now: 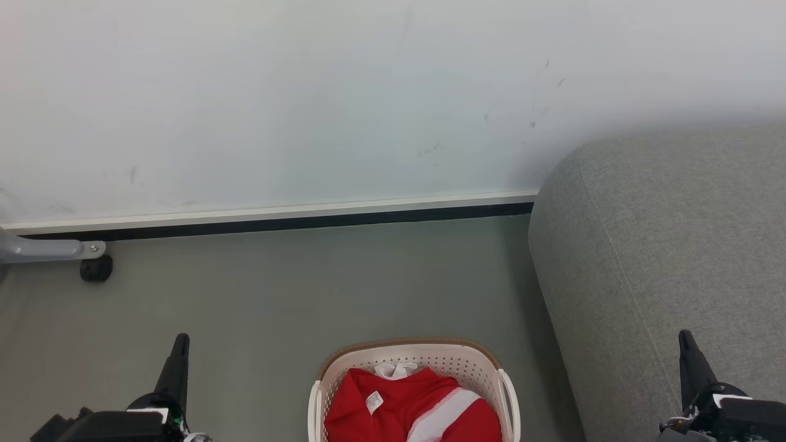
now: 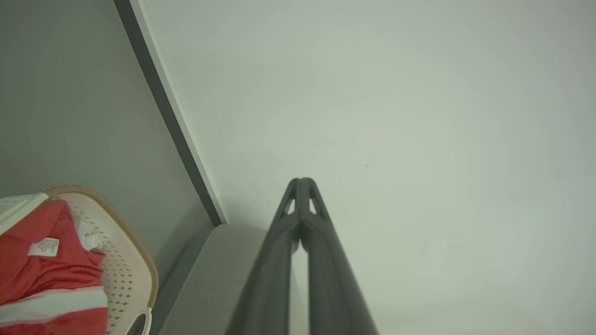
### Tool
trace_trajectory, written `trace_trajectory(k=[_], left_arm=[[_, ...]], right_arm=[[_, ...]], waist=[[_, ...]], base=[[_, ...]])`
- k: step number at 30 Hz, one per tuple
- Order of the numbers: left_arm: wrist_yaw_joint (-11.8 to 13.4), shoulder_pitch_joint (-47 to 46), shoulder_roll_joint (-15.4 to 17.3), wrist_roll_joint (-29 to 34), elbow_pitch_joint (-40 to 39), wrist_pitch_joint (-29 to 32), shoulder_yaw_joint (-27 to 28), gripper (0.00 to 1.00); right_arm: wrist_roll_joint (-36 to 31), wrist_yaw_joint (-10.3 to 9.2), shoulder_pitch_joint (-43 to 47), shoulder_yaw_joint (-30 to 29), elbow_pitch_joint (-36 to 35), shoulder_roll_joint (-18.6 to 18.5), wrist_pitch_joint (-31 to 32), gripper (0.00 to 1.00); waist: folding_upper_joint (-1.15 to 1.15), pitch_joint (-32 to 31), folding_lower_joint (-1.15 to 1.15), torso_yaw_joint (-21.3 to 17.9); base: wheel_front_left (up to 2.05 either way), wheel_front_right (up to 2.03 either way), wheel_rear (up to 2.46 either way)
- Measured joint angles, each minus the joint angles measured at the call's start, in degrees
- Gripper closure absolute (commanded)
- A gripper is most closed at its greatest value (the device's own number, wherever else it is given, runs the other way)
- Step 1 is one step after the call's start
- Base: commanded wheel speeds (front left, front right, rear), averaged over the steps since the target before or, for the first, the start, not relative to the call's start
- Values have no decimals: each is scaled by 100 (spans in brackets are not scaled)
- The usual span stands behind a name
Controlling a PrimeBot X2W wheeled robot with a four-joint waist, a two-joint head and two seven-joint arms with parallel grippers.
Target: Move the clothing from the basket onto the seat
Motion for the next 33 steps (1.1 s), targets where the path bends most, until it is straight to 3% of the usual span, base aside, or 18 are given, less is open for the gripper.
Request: trace_trajectory(k=[33], left_arm=[[0,0,0,0,0,0,0,100]], right_arm=[[0,0,0,0,0,0,0,100]], waist=[[0,0,0,0]], base=[[0,0,0]])
